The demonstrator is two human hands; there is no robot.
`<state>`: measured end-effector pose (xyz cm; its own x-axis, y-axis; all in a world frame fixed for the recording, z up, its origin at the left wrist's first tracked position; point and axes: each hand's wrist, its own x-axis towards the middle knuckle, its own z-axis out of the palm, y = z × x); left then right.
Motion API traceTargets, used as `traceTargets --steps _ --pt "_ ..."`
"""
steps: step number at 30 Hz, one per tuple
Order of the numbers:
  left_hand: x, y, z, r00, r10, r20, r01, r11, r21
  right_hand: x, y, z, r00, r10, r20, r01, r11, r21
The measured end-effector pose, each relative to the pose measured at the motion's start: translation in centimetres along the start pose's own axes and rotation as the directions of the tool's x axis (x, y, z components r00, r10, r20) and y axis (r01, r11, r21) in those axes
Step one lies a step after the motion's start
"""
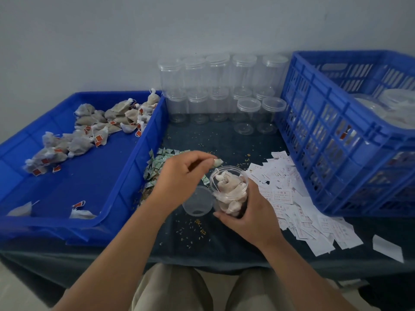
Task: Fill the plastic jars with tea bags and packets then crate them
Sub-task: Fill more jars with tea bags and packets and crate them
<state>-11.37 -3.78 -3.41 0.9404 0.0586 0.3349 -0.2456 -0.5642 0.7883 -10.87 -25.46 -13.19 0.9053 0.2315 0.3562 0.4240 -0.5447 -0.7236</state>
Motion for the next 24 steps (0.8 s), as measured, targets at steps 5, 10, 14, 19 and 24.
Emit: traceTargets --steps 5,10,14,19,24 --pt "-0.1 1.3 1.7 0.988 -0.007 0.153 -0.025 0.978 0.205 -0.3 -0.2 -0.1 0.997 -0.075 -0.027 0.074 0.997 -0.03" --pt "-0.4 1.4 2.6 0.98 -0.066 0.188 0.003 0.95 0.313 -0.4 0.1 0.0 0.993 -0.078 -0.083 0.075 0.997 -0.035" --pt "-0.3 1.9 2.1 0.961 -0.032 0.276 -0.055 0.952 0.302 -0.4 0.0 0.0 0.988 -0.086 -0.127 0.085 0.996 -0.014" --pt "-0.1 2.0 1.7 0.998 0.015 -0.058 -0.018 0.999 -0.042 0.1 0.0 -0.1 0.978 0.059 -0.198 -0.034 0.991 0.127" --pt "1.0 -0.7 3.9 0.982 -0.168 -0.091 0.175 0.982 0.076 1.0 0.3 -2.6 0.927 0.227 -0.299 -0.134 0.944 0.301"
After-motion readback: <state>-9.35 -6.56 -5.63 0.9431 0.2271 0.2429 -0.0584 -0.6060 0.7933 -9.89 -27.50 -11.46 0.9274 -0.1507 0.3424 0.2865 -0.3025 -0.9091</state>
